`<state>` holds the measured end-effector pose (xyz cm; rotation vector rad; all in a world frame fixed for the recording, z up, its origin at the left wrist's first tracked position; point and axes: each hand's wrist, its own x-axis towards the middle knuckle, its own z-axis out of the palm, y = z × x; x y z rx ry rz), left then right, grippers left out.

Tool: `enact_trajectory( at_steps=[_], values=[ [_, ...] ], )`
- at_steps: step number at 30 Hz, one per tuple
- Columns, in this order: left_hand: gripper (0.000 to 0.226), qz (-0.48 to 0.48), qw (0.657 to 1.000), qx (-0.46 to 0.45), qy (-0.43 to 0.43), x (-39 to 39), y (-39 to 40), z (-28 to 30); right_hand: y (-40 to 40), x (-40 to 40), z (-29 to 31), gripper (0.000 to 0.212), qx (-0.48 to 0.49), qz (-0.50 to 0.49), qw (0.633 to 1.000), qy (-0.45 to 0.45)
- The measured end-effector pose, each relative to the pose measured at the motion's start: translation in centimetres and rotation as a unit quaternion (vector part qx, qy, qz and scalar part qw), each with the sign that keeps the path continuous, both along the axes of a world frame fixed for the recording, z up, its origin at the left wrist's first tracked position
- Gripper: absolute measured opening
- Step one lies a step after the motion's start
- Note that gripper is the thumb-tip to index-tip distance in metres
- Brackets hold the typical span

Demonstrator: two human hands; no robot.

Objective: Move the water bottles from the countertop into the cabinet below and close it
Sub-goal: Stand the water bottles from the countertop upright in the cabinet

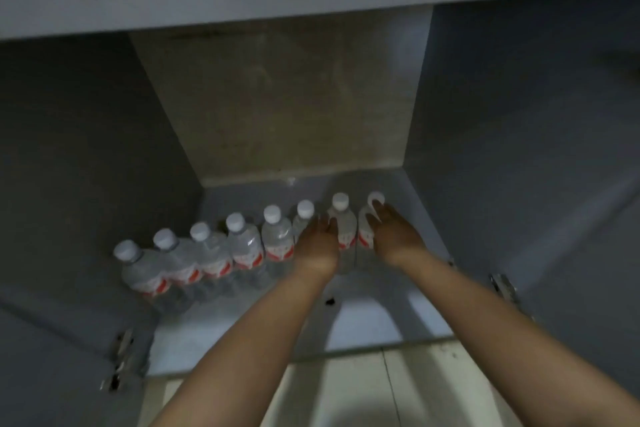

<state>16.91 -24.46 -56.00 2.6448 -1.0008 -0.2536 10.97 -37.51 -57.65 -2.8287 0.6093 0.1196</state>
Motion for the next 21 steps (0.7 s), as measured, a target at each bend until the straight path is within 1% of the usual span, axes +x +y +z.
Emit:
enact_trajectory(
  at_steps=[1, 2, 3, 5, 6, 8, 12, 14, 17, 19, 21],
  values=[
    [0.043, 0.012, 0.999, -0.020, -0.023, -0.3, 1.0, 0.2, 1.0, -0.5, 0.4, 0.048, -0.011, -0.005, 1.000, -0.020],
    [0.043, 0.008, 0.998, -0.013, -0.060, -0.8, 2.3, 0.5, 2.2, -1.2, 0.8, 0.045, -0.020, 0.002, 0.999, -0.041],
    [0.046, 0.002, 0.998, 0.025, -0.061, -1.5, 3.9, 1.5, 3.6, -1.9, 1.4, 0.042, -0.029, 0.016, 0.998, -0.060],
    [0.051, 0.026, 0.994, 0.109, 0.010, -2.9, 7.4, 3.5, 6.9, -3.3, 3.3, 0.035, -0.040, 0.031, 0.997, -0.060],
    [0.050, 0.041, 0.989, 0.135, 0.041, -3.7, 9.3, 4.9, 8.9, -4.1, 4.6, 0.030, -0.039, 0.037, 0.997, -0.052],
    [0.047, 0.066, 0.983, 0.159, 0.060, -5.5, 13.0, 8.3, 12.8, -5.7, 7.7, 0.025, -0.039, 0.062, 0.997, -0.029],
    [0.048, 0.123, 0.970, 0.187, 0.094, -10.4, 20.4, 17.2, 20.0, -8.4, 15.4, 0.040, -0.072, 0.165, 0.984, -0.007],
    [0.049, 0.173, 0.960, 0.194, 0.104, -12.7, 23.6, 22.4, 22.9, -9.4, 20.4, 0.042, -0.066, 0.212, 0.975, -0.014],
    [0.049, 0.238, 0.945, 0.191, 0.119, -15.5, 27.7, 30.5, 26.7, -10.4, 28.6, 0.040, -0.041, 0.254, 0.966, -0.020],
    [0.049, 0.260, 0.939, 0.192, 0.115, -16.6, 29.9, 35.9, 29.0, -10.3, 33.7, 0.036, -0.007, 0.288, 0.957, -0.042],
    [0.050, 0.285, 0.935, 0.187, 0.094, -16.9, 31.9, 40.7, 31.1, -9.6, 37.9, 0.039, -0.003, 0.310, 0.946, -0.092]
  ],
)
